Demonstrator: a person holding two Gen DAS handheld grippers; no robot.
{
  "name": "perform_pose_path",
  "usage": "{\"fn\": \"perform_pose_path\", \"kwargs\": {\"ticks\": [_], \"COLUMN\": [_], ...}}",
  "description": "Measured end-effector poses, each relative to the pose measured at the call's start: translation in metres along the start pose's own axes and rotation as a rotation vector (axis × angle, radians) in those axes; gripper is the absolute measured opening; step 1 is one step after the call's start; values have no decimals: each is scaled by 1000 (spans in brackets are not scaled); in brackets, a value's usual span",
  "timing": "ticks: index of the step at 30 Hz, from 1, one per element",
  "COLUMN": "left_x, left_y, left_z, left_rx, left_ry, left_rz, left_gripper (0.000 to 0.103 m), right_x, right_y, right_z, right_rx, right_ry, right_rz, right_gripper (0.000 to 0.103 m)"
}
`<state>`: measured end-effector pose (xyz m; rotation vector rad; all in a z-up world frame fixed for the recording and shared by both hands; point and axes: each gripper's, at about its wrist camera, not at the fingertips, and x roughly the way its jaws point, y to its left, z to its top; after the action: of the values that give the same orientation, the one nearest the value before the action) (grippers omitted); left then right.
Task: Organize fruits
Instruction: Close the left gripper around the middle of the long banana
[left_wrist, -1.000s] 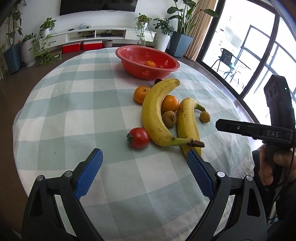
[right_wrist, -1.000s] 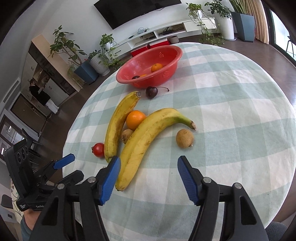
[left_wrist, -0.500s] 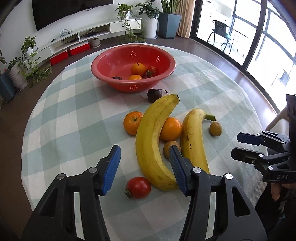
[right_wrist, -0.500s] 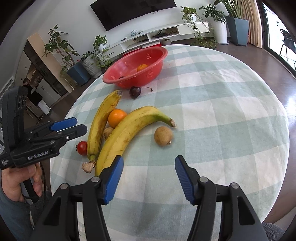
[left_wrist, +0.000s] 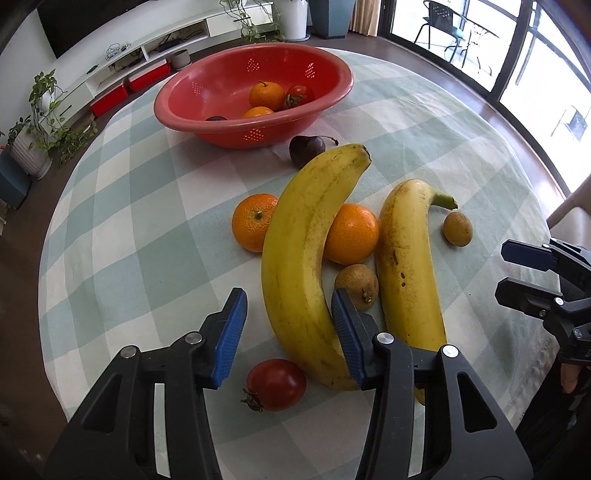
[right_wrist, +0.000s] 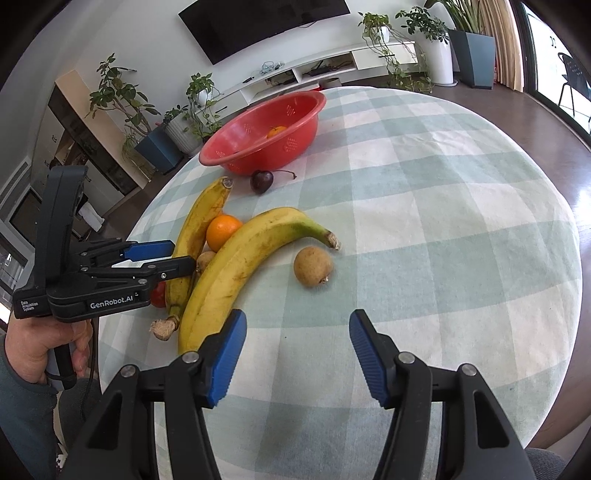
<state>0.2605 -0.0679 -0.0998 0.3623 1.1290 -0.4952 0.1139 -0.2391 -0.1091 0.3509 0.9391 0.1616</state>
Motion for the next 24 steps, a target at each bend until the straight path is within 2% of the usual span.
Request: {"fn": "perform_pose_path", "kwargs": {"ticks": [3, 6, 14, 24], "left_x": [4, 7, 20, 21], "left_y": [0, 1, -2, 3], "left_z": [2, 4, 8, 6], "left_rx": [3, -4, -18, -18], "left_ry": [12, 25, 78, 59], "left_rz": [0, -29, -33, -59], "left_gripper": [45, 38, 37, 36], "right_x": [0, 0, -1, 2], "right_y": [-1, -1, -1, -3], "right_z": [0, 0, 0, -1], "right_rx": [3, 5, 5, 11], "right_ry": [-3, -2, -5, -3], "right_rz": [0, 4, 6, 5], "right_gripper": [62, 62, 62, 62]}}
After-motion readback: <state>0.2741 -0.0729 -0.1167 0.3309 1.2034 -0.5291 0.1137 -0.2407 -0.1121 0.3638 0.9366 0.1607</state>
